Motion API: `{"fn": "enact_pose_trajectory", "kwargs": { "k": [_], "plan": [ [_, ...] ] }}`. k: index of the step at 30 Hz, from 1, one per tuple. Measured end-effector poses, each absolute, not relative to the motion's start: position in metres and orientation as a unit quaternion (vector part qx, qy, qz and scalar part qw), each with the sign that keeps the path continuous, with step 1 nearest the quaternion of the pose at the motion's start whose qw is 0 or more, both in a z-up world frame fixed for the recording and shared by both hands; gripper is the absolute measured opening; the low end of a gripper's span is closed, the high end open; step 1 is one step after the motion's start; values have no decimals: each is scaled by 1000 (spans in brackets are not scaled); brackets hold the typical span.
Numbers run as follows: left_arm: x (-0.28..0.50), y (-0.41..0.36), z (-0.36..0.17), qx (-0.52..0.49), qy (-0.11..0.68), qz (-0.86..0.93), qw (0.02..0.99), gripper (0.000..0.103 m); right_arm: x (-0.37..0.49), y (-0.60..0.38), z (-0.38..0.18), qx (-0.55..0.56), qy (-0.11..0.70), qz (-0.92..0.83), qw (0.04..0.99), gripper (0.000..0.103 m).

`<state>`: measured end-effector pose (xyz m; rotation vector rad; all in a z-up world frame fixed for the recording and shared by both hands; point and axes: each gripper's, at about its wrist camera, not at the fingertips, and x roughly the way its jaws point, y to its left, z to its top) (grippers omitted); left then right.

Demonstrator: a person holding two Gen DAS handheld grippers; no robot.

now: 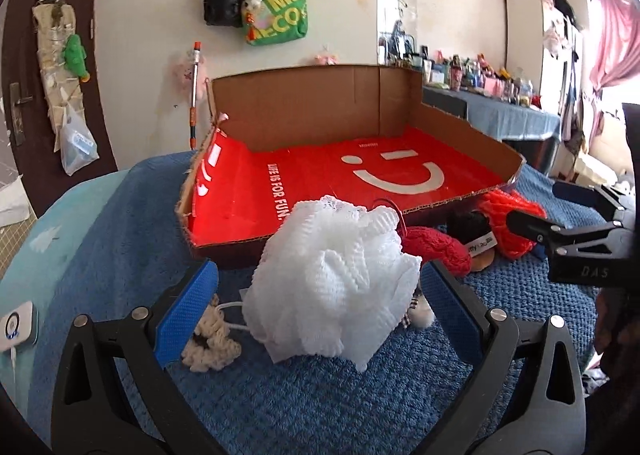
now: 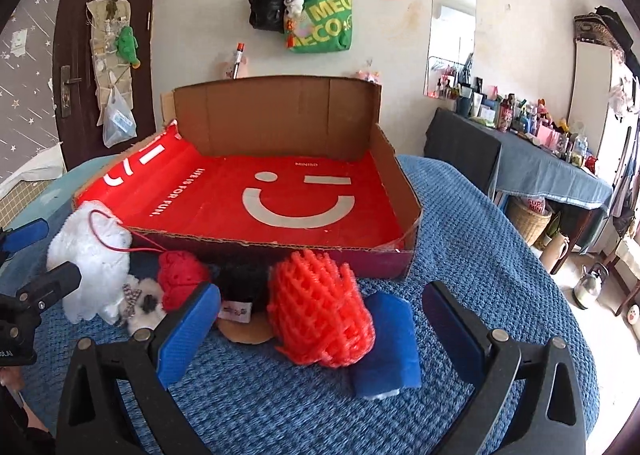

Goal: Organize soft objects
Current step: 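Grasp the white mesh puff with the left tool while the right tool grasps the red mesh net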

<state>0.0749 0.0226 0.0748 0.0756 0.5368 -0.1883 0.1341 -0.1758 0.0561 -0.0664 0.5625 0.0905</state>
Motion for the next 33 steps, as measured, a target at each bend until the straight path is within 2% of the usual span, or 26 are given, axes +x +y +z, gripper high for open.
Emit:
{"fn": "enact_pose_trajectory", "kwargs": {
  "k": [1, 4, 5, 6, 7, 9, 12, 17, 33],
  "plan": [
    [78, 21, 73, 39, 270, -95, 957, 98, 138, -177, 55, -32, 283, 46, 957, 103],
    [85, 19, 68, 43, 288, -105, 951, 81, 152, -182, 46, -28, 316, 58, 947, 95],
    [89, 17, 65, 46, 297, -113, 947, 74, 155, -183, 43, -22, 328, 67, 942, 86],
    [92, 15, 63, 47, 305, -117, 944, 71, 159, -186, 40, -9, 341, 80, 937, 68],
    [95, 14, 60, 47, 313, -121, 941, 69, 162, -190, 37, 11, 353, 100, 930, 56],
    [96, 13, 60, 44, 313, -128, 940, 59, 163, -195, 34, 34, 361, 116, 925, 49],
    [93, 13, 63, 51, 305, -131, 942, 51, 157, -199, 41, 42, 348, 130, 928, 47],
    [91, 14, 73, 50, 299, -140, 943, 45, 147, -204, 57, 42, 322, 127, 937, 47],
    [78, 25, 106, 38, 262, -144, 954, 42, 145, -201, 73, 37, 295, 136, 945, 47]
  ]
}}
